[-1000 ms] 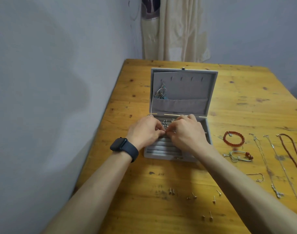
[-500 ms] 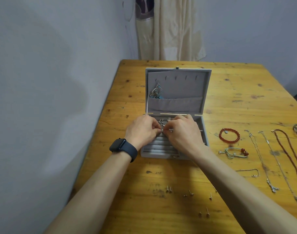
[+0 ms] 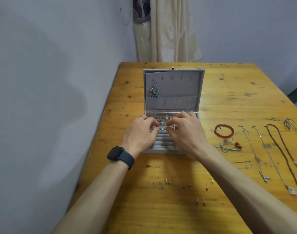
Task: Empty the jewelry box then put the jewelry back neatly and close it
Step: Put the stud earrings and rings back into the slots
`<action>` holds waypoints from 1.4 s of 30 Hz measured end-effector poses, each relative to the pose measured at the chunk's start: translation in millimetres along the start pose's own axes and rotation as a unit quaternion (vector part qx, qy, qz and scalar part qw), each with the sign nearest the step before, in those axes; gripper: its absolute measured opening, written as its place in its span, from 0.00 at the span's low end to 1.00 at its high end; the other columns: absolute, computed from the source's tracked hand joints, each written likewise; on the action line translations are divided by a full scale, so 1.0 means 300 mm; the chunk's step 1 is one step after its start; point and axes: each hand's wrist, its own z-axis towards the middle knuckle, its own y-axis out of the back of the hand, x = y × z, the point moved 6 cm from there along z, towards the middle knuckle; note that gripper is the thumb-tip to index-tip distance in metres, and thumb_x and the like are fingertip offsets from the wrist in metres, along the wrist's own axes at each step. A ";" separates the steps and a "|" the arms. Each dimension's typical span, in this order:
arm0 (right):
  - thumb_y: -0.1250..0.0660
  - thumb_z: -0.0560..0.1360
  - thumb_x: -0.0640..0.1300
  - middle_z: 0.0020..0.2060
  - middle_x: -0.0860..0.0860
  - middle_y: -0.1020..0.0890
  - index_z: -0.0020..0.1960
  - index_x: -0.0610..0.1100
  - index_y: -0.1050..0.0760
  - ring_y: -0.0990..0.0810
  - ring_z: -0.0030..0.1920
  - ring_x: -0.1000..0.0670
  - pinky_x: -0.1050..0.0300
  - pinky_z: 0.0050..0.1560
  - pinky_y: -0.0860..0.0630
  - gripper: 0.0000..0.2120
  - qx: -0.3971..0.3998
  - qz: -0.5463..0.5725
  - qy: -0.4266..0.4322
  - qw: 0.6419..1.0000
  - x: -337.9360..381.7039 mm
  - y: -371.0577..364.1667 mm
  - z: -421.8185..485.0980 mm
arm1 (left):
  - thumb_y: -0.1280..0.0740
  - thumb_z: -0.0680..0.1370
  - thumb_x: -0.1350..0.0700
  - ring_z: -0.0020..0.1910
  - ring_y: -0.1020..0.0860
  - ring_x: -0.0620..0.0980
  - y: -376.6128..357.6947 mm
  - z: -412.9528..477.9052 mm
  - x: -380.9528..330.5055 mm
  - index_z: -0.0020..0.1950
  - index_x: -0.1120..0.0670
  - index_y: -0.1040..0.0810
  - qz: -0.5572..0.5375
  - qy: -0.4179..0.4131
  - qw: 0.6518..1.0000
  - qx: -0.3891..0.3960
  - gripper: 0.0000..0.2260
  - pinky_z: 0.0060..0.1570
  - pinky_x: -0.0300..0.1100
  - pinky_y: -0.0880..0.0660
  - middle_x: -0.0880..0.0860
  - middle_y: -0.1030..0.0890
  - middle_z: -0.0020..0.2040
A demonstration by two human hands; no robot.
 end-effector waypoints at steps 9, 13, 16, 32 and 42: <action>0.27 0.74 0.49 0.43 0.57 0.21 0.47 0.53 0.16 0.27 0.48 0.53 0.61 0.46 0.34 0.03 -0.045 0.099 -0.025 0.994 -0.067 0.135 -0.326 | 0.32 0.78 0.54 0.46 0.24 0.38 0.012 -0.290 -0.016 0.54 0.44 0.20 -0.122 0.001 0.989 -0.088 0.07 0.41 0.39 0.22 0.40 0.23 0.47; 0.27 0.74 0.50 0.45 0.60 0.21 0.49 0.55 0.17 0.28 0.47 0.58 0.67 0.47 0.34 0.04 -0.011 0.120 -0.065 0.991 -0.130 0.129 -0.510 | 0.30 0.76 0.54 0.45 0.25 0.38 -0.040 -0.407 -0.085 0.52 0.44 0.19 -0.150 -0.014 0.987 -0.062 0.07 0.43 0.35 0.25 0.39 0.22 0.46; 0.24 0.72 0.48 0.43 0.61 0.21 0.48 0.56 0.17 0.26 0.45 0.57 0.62 0.45 0.30 0.06 -0.010 0.123 -0.095 0.988 -0.156 0.114 -0.627 | 0.30 0.75 0.50 0.44 0.27 0.36 -0.106 -0.483 -0.164 0.51 0.42 0.19 -0.153 -0.037 0.987 -0.024 0.06 0.43 0.35 0.26 0.39 0.23 0.44; 0.23 0.72 0.44 0.42 0.50 0.19 0.47 0.46 0.15 0.24 0.44 0.50 0.58 0.42 0.27 0.05 -0.089 0.101 -0.075 0.988 -0.165 0.060 -0.793 | 0.27 0.75 0.46 0.47 0.25 0.44 -0.228 -0.595 -0.292 0.47 0.45 0.14 -0.116 -0.046 0.992 -0.012 0.05 0.47 0.45 0.24 0.42 0.22 0.44; 0.24 0.72 0.50 0.45 0.52 0.20 0.51 0.50 0.15 0.25 0.46 0.50 0.54 0.45 0.24 0.09 -0.074 0.108 -0.078 0.988 -0.151 0.056 -0.804 | 0.29 0.75 0.44 0.46 0.25 0.44 -0.237 -0.608 -0.274 0.47 0.44 0.15 -0.135 -0.044 0.989 -0.031 0.06 0.45 0.45 0.23 0.42 0.23 0.45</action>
